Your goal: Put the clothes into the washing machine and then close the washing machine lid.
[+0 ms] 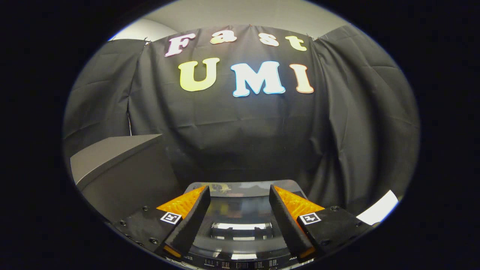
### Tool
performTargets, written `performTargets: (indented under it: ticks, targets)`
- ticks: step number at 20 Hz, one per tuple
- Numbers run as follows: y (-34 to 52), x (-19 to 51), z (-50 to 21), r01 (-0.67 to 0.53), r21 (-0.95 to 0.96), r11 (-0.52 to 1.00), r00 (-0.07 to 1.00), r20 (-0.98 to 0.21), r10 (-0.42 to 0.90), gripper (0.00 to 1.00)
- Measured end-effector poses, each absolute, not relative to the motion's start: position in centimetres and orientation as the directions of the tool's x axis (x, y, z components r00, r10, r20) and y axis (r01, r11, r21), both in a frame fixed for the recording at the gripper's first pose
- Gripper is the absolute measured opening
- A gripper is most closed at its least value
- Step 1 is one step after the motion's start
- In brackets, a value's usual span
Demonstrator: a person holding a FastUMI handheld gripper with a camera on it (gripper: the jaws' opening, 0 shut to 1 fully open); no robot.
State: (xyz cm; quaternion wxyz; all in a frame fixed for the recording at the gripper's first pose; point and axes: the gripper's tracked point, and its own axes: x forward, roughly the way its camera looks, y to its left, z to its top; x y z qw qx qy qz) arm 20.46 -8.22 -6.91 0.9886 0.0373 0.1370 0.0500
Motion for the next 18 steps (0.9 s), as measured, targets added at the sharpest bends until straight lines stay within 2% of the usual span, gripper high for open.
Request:
performTargets:
  ticks: [9, 18]
  targets:
    - [-7.6, 17.4, -10.1, -0.077, 0.085, 0.993, 0.937, -0.336, 0.101, 0.98]
    - [-5.8, 12.1, -1.7, -0.091, 0.056, 0.994, 0.975, -0.197, 0.100, 0.98]
